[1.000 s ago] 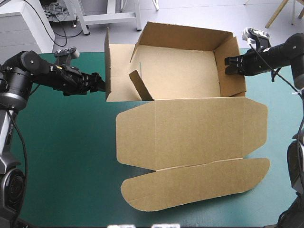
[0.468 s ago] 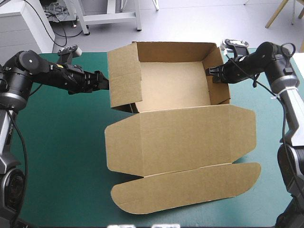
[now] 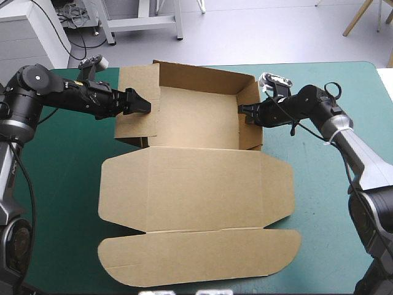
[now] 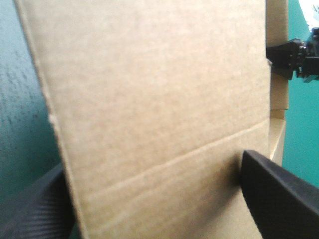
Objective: Fold the box
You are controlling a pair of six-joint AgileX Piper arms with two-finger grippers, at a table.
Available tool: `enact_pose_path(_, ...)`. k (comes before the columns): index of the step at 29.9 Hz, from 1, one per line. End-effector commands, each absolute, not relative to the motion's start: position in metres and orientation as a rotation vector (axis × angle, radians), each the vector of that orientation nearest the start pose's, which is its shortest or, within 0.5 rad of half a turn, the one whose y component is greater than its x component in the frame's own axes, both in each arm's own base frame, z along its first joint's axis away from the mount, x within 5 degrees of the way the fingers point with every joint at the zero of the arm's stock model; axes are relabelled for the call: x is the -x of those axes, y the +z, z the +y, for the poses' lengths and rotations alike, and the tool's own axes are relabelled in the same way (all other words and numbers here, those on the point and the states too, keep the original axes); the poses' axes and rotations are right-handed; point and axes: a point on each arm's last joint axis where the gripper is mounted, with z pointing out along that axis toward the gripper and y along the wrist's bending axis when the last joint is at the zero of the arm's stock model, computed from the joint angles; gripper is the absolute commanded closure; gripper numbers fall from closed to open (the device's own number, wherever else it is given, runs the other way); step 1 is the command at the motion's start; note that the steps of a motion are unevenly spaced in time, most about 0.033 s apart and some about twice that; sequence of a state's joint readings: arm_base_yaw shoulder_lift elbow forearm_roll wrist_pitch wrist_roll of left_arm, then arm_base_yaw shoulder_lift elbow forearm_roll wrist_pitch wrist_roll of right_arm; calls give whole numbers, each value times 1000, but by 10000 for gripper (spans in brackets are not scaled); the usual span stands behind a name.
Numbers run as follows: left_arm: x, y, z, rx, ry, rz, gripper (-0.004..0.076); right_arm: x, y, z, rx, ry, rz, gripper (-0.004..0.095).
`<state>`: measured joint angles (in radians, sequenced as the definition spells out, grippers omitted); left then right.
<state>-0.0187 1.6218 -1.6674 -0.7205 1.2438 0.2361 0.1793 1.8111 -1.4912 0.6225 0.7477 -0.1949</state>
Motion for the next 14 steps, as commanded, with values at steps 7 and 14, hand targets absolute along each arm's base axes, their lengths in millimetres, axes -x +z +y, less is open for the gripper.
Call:
enact_pose_path(7,-318,421,-71,-295,-993,2404,115,-386,325,131,34,826,2287,927)
enact_pose_path(14,-315,419,-80,-343,-968,2422,115,-385,325,133,19,834,2287,926)
